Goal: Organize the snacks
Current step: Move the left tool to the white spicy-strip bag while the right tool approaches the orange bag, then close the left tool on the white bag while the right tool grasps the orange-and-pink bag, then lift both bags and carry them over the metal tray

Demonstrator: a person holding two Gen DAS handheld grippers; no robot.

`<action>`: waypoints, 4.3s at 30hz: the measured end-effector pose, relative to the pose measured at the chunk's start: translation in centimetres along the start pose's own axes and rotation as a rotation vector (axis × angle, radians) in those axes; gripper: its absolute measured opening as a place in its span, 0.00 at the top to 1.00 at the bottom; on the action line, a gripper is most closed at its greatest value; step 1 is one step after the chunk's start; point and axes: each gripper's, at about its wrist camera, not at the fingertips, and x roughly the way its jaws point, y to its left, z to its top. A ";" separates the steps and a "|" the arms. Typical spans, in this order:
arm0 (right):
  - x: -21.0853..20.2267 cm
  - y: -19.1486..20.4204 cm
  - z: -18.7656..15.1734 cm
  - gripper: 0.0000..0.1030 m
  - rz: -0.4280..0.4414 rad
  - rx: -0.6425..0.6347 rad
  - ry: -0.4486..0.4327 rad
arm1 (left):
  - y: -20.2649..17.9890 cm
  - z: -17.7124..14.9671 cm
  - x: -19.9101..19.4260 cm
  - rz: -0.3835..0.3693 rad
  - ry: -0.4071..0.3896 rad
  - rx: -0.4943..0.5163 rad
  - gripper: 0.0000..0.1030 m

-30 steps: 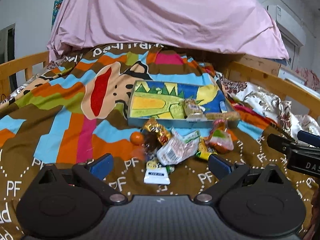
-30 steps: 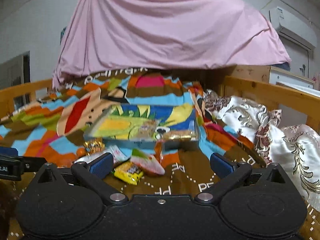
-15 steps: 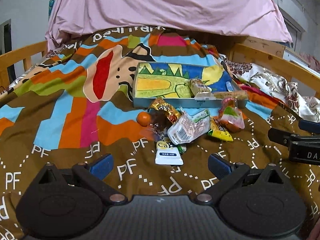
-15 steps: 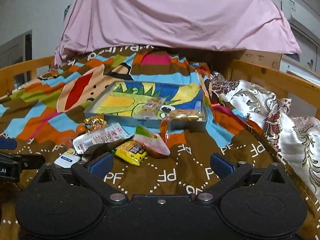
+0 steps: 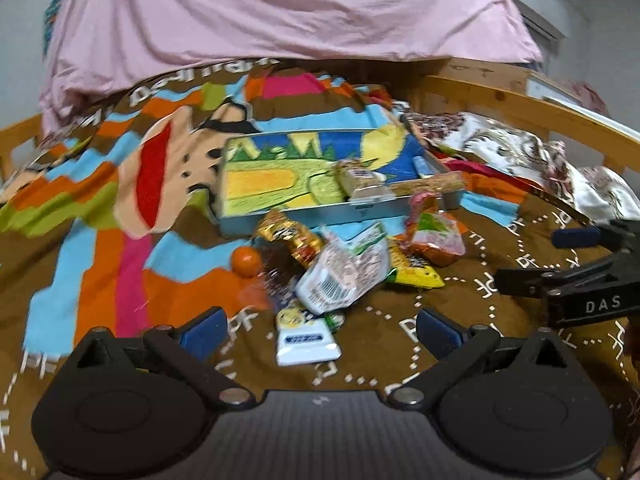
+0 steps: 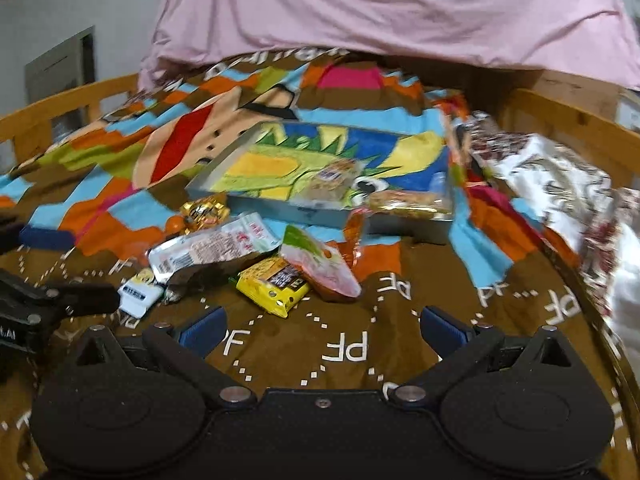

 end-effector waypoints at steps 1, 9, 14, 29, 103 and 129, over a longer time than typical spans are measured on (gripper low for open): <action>0.4 -0.2 0.1 0.01 0.018 -0.029 0.005 | -0.2 0.3 0.4 -0.015 0.001 0.015 0.00; 2.9 -0.9 0.3 0.01 0.086 -0.295 -0.050 | -1.1 2.1 4.1 -0.080 0.027 0.094 0.00; 5.7 -3.0 1.1 0.01 0.115 -0.222 -0.033 | -1.0 3.3 6.9 -0.147 0.072 0.111 0.00; 9.2 -5.7 2.0 0.13 0.217 -0.087 -0.047 | 0.4 4.2 11.8 -0.263 0.169 0.047 0.23; 4.8 0.0 -0.6 0.48 0.231 -0.075 0.110 | 1.2 -2.2 4.3 -0.143 0.156 -0.440 0.52; -0.2 -4.6 5.5 0.48 0.165 0.112 -0.275 | 0.1 6.3 2.0 -0.126 -0.216 -0.455 0.53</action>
